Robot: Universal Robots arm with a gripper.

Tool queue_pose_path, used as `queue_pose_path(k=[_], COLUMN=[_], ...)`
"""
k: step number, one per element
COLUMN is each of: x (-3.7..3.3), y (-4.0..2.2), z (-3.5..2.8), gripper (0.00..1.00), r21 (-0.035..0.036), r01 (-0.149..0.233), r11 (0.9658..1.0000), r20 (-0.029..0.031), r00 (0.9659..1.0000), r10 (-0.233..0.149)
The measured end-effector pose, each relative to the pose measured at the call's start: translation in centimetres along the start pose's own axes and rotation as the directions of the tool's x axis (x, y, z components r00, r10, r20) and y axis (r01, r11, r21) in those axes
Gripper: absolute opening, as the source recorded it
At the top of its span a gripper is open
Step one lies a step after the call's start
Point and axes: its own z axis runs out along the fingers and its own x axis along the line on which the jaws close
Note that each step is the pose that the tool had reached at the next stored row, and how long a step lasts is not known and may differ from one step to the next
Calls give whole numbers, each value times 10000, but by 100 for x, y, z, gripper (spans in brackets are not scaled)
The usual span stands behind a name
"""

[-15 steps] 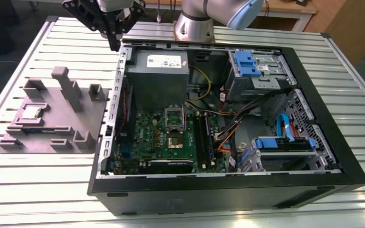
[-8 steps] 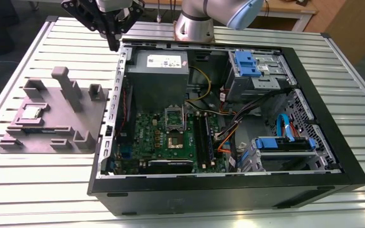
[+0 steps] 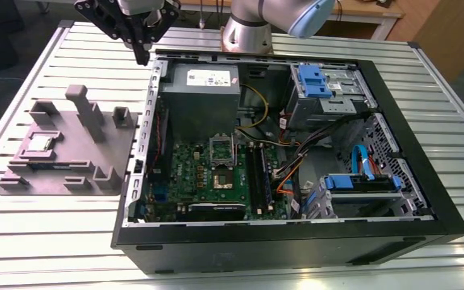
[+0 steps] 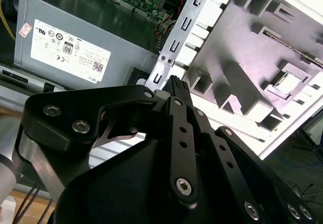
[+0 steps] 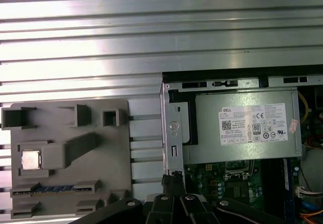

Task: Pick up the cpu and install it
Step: 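Reach for the cpu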

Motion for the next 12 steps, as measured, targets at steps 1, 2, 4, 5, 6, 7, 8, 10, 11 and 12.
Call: queue_pose_path(k=[1, 2, 4, 5, 6, 7, 8, 10, 11, 12], x=[2, 4, 9, 10, 15, 20, 22, 26, 27, 30], y=[0, 0, 0, -1, -1, -1, -2, -2, -2, -2], z=[0, 0, 0, 0, 0, 0, 0, 0, -1, -1], gripper=[10, 10, 10, 10, 10, 10, 10, 10, 10, 10], r21=[0, 0, 0, 0, 0, 0, 0, 0, 0, 0], r01=[0, 0, 0, 0, 0, 0, 0, 0, 0, 0], r11=[10000, 10000, 10000, 10000, 10000, 10000, 10000, 10000, 10000, 10000], r20=[0, 0, 0, 0, 0, 0, 0, 0, 0, 0], r00=[10000, 10000, 10000, 10000, 10000, 10000, 10000, 10000, 10000, 10000], r10=[0, 0, 0, 0, 0, 0, 0, 0, 0, 0])
